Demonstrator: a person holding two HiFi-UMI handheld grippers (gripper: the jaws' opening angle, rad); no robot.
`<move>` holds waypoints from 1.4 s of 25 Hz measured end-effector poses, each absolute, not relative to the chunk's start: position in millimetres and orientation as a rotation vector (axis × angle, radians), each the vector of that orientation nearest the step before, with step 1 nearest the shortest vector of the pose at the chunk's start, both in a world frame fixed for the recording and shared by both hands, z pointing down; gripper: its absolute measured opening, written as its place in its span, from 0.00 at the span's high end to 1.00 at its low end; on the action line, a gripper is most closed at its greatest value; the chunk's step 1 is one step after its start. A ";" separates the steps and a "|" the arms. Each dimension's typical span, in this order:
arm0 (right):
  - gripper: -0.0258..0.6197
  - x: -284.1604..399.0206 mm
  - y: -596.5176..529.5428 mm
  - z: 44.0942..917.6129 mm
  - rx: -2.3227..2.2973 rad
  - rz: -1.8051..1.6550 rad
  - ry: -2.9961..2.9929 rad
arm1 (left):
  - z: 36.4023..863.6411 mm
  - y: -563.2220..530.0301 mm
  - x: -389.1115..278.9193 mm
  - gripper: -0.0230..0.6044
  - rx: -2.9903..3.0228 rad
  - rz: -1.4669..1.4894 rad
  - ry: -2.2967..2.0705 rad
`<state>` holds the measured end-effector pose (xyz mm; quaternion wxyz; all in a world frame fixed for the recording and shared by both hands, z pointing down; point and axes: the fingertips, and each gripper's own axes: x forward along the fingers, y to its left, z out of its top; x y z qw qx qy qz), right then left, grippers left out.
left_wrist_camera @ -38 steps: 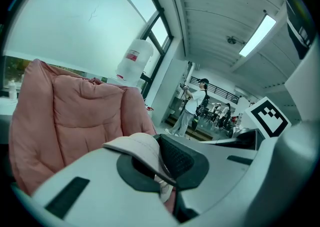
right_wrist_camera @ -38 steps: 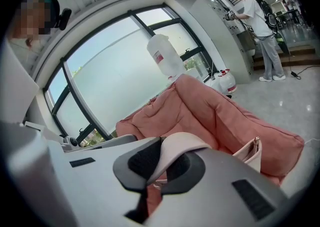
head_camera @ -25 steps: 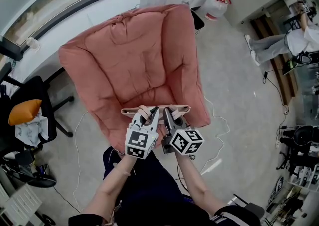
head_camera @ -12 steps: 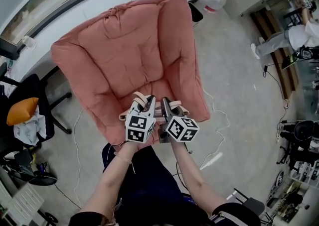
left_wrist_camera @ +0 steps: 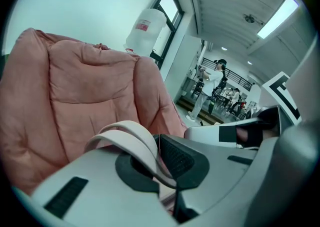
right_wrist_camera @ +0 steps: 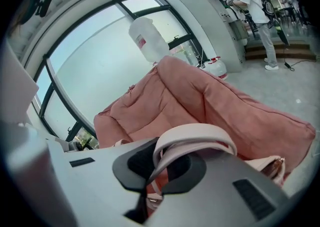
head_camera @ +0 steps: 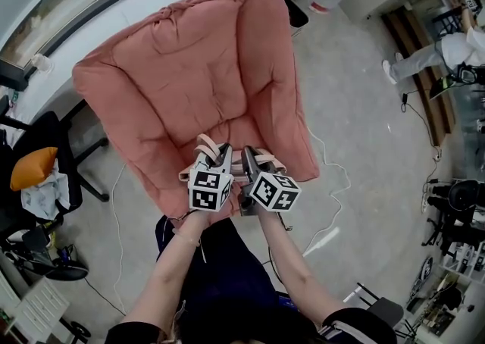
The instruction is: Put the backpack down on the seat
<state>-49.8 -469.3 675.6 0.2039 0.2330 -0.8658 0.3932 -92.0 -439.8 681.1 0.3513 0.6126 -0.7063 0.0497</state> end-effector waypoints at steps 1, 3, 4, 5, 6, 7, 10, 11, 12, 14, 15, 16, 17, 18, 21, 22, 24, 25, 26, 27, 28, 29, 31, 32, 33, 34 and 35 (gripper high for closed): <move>0.91 -49.5 -469.2 676.9 0.652 1.126 -2.405 | 682.9 -439.6 -92.3 0.94 1.580 0.129 -1.822; 0.91 -49.2 -469.3 678.3 0.662 1.177 -2.393 | 686.5 -439.1 -92.5 0.94 1.568 0.124 -1.807; 0.91 -48.8 -469.4 678.4 0.669 1.196 -2.389 | 688.2 -438.7 -92.2 0.94 1.564 0.119 -1.800; 0.91 -48.3 -469.4 678.5 0.677 1.206 -2.385 | 689.7 -438.3 -91.8 0.94 1.560 0.116 -1.795; 0.91 -47.7 -469.2 678.7 0.682 1.210 -2.382 | 690.9 -437.8 -91.5 0.93 1.557 0.113 -1.793; 0.91 -47.2 -468.9 679.4 0.686 1.207 -2.380 | 692.2 -437.3 -91.3 0.94 1.552 0.110 -1.791; 0.91 -47.1 -469.5 682.9 0.688 1.227 -2.364 | 696.4 -437.9 -92.4 0.93 1.529 0.088 -1.774; 0.91 -47.9 -470.1 683.7 0.685 1.256 -2.357 | 697.7 -438.3 -93.6 0.93 1.520 0.075 -1.766; 0.91 -48.9 -470.5 684.3 0.682 1.291 -2.348 | 698.9 -438.3 -95.0 0.93 1.512 0.061 -1.760; 0.91 -50.5 -471.2 685.1 0.678 1.347 -2.335 | 701.5 -437.2 -97.8 0.93 1.494 0.040 -1.752; 0.91 -50.9 -471.4 685.2 0.681 1.362 -2.332 | 703.6 -436.5 -98.6 0.89 1.485 0.032 -1.745; 0.91 -50.8 -471.7 685.2 0.688 1.368 -2.332 | 705.9 -435.8 -99.1 0.76 1.474 0.019 -1.734; 0.91 -50.4 -472.0 685.3 0.697 1.371 -2.332 | 708.2 -434.9 -99.4 0.61 1.462 -0.001 -1.721; 0.91 -50.2 -471.8 685.6 0.704 1.372 -2.331 | 709.9 -433.9 -100.1 0.58 1.450 -0.022 -1.711; 0.65 -54.7 -466.4 686.6 0.677 1.388 -2.327 | 710.8 -430.8 -103.9 0.53 1.440 -0.041 -1.721; 0.60 -56.7 -464.9 686.2 0.666 1.403 -2.328 | 710.5 -430.7 -104.8 0.53 1.444 -0.042 -1.728; 0.55 -58.3 -464.2 685.2 0.662 1.443 -2.332 | 711.7 -430.4 -104.6 0.50 1.443 -0.058 -1.721; 0.54 -58.0 -464.1 685.4 0.664 1.466 -2.329 | 713.5 -429.4 -103.6 0.49 1.436 -0.072 -1.707; 0.53 -57.5 -464.1 685.8 0.668 1.493 -2.322 | 715.3 -427.9 -102.5 0.48 1.424 -0.091 -1.693; 0.53 -56.8 -464.2 686.1 0.673 1.522 -2.312 | 716.9 -426.1 -102.2 0.48 1.410 -0.107 -1.684; 0.53 -56.1 -464.3 686.4 0.678 1.549 -2.302 | 718.0 -423.9 -102.8 0.48 1.398 -0.113 -1.686; 0.53 -55.5 -464.3 686.9 0.680 1.568 -2.294 | 718.6 -421.9 -104.1 0.48 1.391 -0.106 -1.696; 0.53 -54.1 -463.7 687.6 0.682 1.570 -2.288 | 718.9 -419.3 -104.8 0.47 1.398 -0.081 -1.706; 0.53 -53.4 -462.9 687.9 0.682 1.568 -2.287 | 719.3 -418.4 -103.6 0.47 1.403 -0.078 -1.697; 0.53 -52.8 -461.7 688.5 0.682 1.572 -2.283 | 719.9 -417.2 -102.0 0.47 1.407 -0.080 -1.684; 0.53 -52.0 -460.0 689.2 0.685 1.582 -2.277 | 720.6 -415.5 -100.5 0.47 1.409 -0.081 -1.672; 0.53 -50.9 -458.2 689.9 0.689 1.595 -2.269 | 721.0 -413.6 -99.0 0.46 1.412 -0.081 -1.662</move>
